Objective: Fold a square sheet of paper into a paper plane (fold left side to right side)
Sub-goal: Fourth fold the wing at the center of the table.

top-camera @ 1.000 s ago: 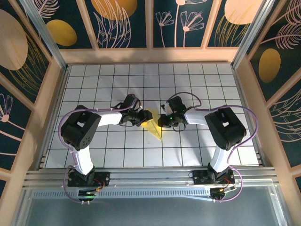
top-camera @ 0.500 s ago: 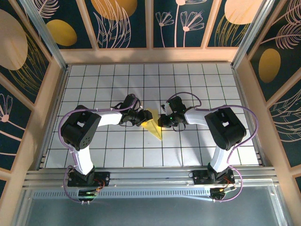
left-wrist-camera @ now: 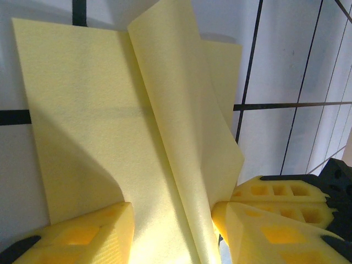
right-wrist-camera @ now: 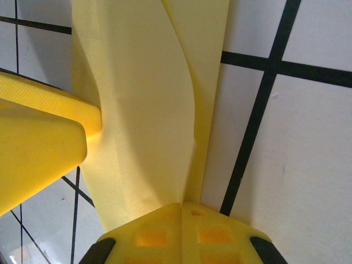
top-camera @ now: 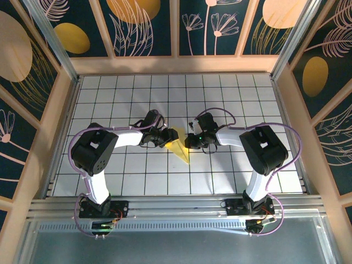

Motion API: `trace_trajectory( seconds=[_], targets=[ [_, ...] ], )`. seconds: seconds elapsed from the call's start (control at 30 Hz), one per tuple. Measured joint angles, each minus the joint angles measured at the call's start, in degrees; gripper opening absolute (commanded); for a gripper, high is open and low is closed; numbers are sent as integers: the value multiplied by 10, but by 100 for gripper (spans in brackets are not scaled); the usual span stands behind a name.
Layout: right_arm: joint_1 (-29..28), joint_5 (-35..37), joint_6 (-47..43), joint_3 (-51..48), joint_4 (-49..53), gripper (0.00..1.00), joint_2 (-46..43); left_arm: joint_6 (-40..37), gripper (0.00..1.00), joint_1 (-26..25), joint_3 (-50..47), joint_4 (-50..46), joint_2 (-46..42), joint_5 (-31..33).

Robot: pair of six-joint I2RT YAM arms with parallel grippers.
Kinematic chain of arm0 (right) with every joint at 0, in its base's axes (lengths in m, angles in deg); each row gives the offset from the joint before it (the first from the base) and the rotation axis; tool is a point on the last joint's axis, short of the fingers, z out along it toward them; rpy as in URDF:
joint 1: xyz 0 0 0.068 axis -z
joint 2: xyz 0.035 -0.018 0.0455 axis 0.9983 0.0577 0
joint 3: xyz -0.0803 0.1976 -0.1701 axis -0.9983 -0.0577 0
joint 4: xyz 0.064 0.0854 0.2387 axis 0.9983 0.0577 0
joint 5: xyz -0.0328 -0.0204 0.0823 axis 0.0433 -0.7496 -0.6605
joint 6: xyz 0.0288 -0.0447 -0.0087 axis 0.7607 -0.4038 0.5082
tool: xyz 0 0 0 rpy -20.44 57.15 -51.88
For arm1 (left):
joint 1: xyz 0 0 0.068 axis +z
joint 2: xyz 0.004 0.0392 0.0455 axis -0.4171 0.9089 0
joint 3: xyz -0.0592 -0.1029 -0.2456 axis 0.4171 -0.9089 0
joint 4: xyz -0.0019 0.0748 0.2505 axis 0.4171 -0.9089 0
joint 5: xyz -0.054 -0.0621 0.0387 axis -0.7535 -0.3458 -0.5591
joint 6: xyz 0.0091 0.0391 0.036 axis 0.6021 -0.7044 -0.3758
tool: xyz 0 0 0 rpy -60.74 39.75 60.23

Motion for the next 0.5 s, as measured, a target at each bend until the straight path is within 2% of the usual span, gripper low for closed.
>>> trace_trajectory(
  seconds=[0.33, 0.5],
  targets=[
    [1, -6, 0, 1, 0, 0, 5, -2, 52, 0, 22, -25, -3, 14],
    [3, -8, 0, 2, 0, 0, 7, -10, 50, 0, 34, -37, -28, 28]
  ],
)
